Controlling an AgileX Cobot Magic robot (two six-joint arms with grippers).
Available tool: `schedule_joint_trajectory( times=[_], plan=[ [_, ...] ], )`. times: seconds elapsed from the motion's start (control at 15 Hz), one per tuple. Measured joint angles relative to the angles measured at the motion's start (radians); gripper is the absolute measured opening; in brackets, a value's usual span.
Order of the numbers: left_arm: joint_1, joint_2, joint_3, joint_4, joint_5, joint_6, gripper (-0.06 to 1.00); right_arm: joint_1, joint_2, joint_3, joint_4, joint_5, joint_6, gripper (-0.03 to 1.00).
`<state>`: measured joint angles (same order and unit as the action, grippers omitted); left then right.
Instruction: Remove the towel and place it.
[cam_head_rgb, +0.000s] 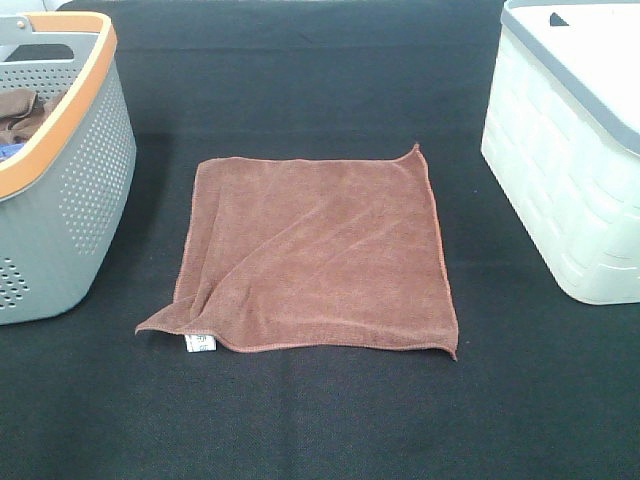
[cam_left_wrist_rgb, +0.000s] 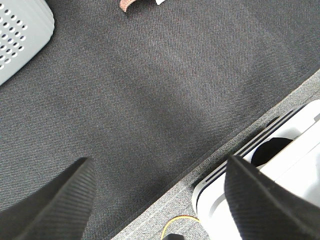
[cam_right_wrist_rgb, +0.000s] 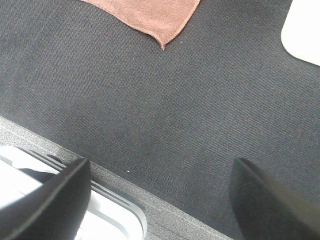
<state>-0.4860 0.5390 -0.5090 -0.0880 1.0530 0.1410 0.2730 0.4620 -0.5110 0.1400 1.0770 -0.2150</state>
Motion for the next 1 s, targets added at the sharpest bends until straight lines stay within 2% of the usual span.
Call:
schedule_joint_trajectory(
  times=[0.73,0.8,0.93,1.0],
  plan=[
    [0.004,-0.003,0.0,-0.001,0.0,0.0,0.69,0.0,0.0,0.001,0.0,0.0,0.0,0.73],
    [0.039,-0.022,0.0,-0.003,-0.002,0.0,0.69,-0.005,-0.006,0.001,0.0,-0.001,0.0,0.73],
    [0.188,-0.108,0.0,-0.002,-0.002,0.002,0.69,-0.072,-0.077,0.001,0.002,-0.004,0.001,0.73],
    [0.22,-0.13,0.0,-0.001,-0.002,0.002,0.69,-0.086,-0.096,0.001,0.002,-0.004,0.001,0.73]
  ],
)
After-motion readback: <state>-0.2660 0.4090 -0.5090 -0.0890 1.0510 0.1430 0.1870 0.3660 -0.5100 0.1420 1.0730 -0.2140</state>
